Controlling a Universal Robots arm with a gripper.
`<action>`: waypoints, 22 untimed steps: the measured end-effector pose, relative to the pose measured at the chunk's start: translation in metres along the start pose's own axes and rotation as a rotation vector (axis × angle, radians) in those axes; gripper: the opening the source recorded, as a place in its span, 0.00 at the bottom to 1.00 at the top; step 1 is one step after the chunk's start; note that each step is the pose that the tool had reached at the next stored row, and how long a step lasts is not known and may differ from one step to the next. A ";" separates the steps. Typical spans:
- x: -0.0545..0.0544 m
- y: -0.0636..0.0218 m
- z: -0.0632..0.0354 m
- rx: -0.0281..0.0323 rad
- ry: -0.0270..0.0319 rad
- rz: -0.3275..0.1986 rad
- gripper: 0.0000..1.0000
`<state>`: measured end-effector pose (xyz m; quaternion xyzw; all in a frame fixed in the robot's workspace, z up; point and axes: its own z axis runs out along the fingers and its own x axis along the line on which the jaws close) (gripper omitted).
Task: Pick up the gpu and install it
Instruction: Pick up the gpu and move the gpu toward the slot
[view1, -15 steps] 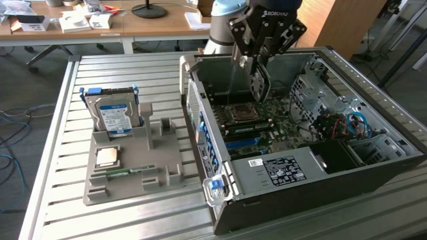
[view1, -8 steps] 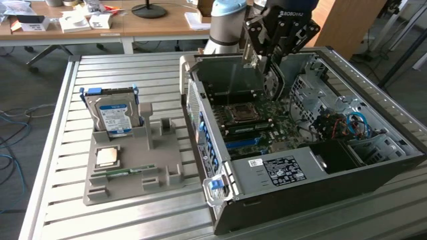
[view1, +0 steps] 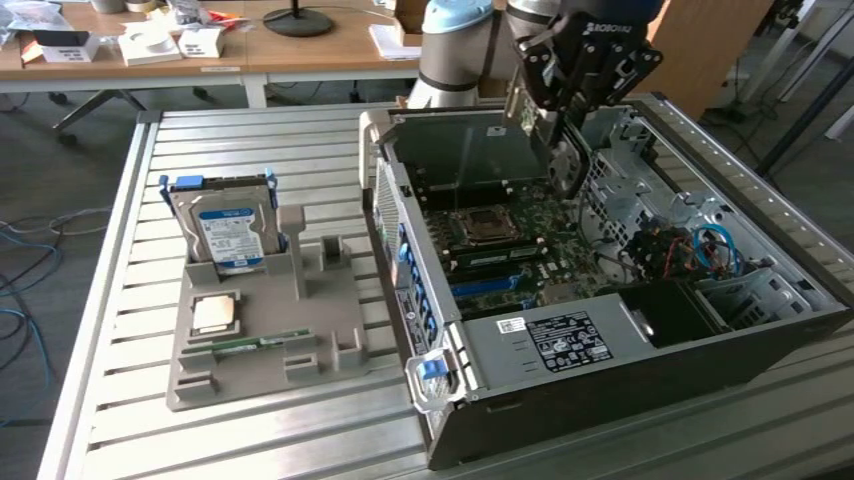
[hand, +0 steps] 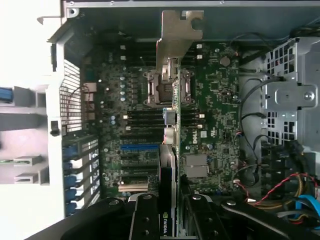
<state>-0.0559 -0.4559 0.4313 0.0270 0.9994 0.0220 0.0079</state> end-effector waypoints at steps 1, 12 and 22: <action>-0.003 0.0002 0.0001 -0.0003 0.0001 0.000 0.26; -0.033 0.0017 0.0006 -0.0034 0.0006 -0.003 0.26; -0.036 0.0019 0.0007 -0.0039 0.0011 -0.015 0.26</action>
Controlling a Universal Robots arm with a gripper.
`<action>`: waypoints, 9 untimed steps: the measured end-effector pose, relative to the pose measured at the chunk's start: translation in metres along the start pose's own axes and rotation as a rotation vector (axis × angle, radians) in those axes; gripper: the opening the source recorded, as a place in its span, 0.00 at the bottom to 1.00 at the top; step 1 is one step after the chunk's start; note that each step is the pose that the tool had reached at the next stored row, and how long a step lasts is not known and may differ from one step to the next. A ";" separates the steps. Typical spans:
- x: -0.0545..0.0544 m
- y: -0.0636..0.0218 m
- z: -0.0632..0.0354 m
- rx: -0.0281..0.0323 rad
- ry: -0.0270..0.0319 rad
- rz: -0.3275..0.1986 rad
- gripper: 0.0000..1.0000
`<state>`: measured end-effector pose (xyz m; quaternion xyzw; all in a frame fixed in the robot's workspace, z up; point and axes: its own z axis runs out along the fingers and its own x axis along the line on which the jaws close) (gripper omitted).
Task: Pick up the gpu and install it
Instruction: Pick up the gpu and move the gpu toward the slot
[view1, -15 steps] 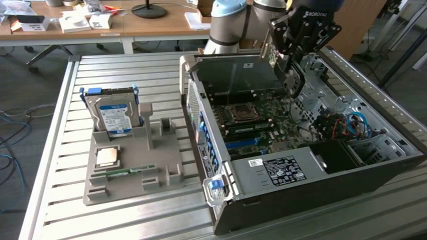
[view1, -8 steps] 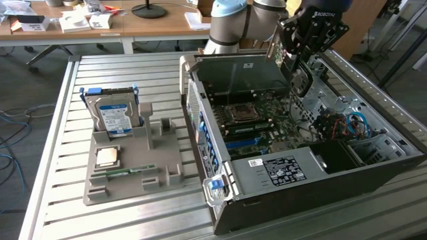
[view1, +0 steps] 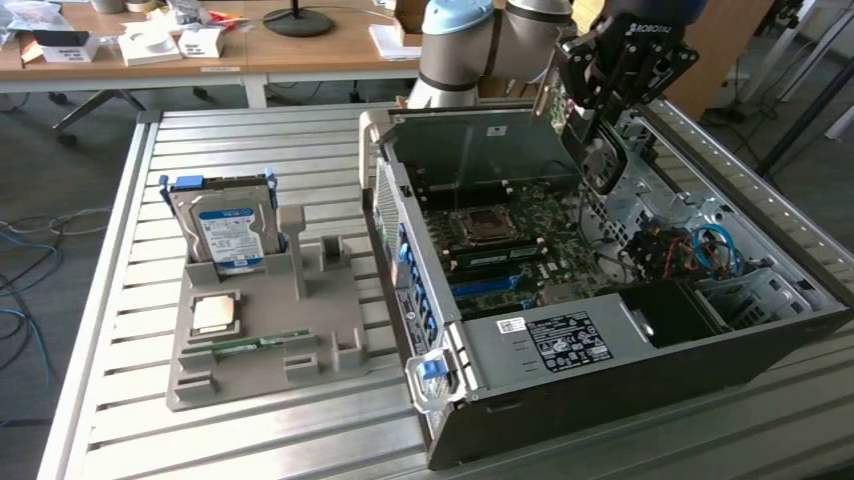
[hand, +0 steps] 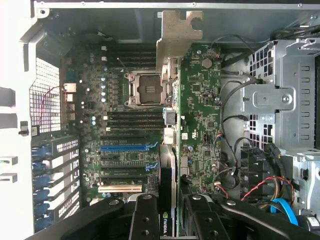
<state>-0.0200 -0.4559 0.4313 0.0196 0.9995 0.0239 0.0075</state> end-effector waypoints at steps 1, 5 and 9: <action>0.000 0.0000 0.0000 0.0001 0.0000 0.000 0.26; 0.000 0.0001 0.0010 -0.0001 0.0000 0.000 0.26; 0.000 -0.0003 0.0072 0.0000 0.0000 0.000 0.26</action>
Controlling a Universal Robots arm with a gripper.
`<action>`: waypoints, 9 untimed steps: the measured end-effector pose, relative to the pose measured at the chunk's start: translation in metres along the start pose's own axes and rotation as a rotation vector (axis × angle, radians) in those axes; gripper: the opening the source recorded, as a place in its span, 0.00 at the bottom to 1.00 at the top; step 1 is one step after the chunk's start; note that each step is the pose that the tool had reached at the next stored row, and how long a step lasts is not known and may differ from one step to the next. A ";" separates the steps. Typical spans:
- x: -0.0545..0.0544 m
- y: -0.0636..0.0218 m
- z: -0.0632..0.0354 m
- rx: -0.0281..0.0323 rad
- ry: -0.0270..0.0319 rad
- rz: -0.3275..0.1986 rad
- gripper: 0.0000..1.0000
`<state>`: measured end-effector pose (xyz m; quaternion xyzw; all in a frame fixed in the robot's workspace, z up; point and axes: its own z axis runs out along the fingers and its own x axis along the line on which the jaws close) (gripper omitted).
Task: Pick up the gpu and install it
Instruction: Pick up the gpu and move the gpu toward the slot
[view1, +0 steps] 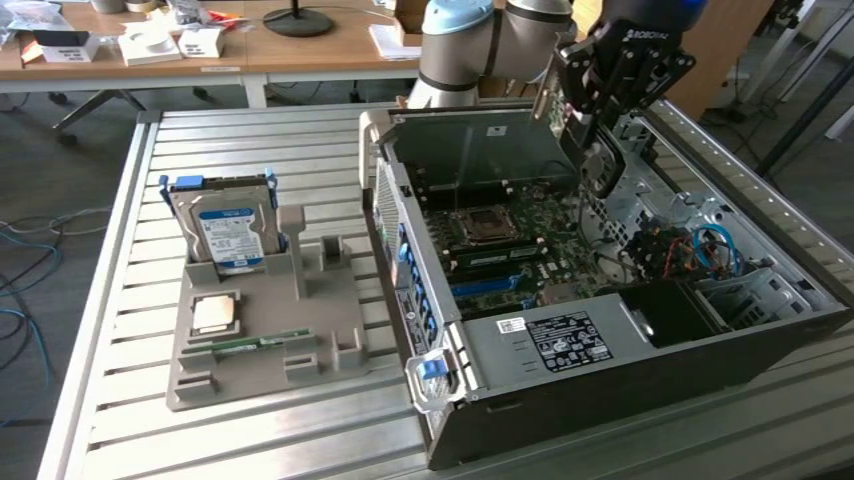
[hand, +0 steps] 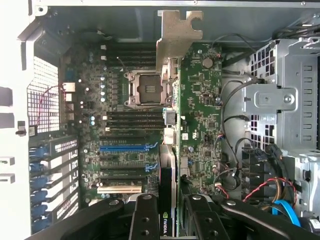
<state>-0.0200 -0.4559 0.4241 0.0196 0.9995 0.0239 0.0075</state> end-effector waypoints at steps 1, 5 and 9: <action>0.000 -0.0001 0.0017 0.0001 0.0000 0.000 0.26; 0.000 -0.0003 0.0069 0.0002 0.0000 0.000 0.26; 0.000 -0.0004 0.0073 -0.0007 0.0000 0.000 0.26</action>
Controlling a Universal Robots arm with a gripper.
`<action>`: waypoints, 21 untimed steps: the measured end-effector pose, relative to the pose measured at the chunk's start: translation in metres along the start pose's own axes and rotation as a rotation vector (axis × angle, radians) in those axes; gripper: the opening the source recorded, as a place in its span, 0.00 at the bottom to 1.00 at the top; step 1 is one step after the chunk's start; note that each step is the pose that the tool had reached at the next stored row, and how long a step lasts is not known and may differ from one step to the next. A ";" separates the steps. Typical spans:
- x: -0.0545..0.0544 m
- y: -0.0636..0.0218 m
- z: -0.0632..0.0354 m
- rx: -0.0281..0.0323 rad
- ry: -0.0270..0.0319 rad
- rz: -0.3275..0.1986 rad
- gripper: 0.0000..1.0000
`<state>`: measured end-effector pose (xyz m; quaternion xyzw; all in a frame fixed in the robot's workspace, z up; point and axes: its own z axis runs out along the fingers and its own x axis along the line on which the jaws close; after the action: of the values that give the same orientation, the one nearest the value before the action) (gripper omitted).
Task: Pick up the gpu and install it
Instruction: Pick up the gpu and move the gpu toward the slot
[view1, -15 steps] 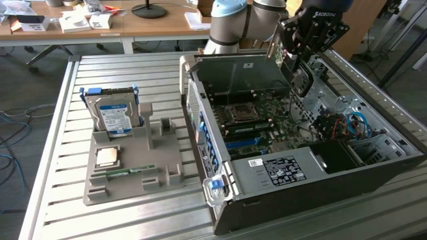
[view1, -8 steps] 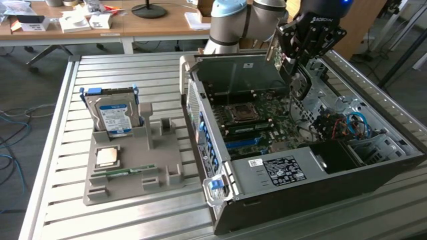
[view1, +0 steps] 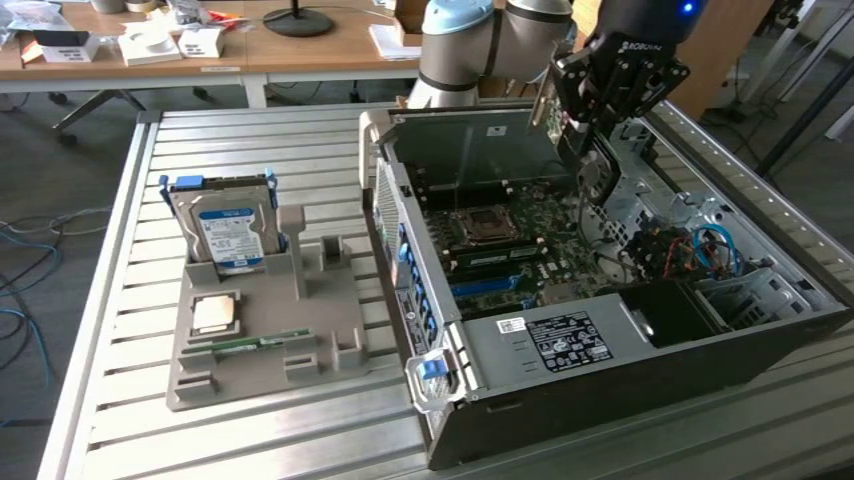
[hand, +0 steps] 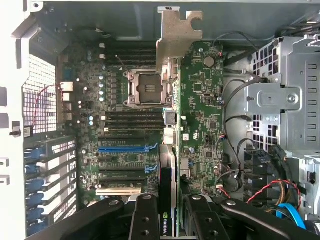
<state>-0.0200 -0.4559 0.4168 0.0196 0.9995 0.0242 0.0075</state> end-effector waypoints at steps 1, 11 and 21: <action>0.000 0.0000 0.0002 -0.0001 0.0000 0.000 0.26; -0.005 0.0002 0.0021 -0.0005 -0.0001 0.000 0.26; -0.005 -0.0004 0.0116 -0.0004 0.0000 -0.001 0.26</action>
<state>-0.0151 -0.4559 0.4053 0.0191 0.9995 0.0244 0.0075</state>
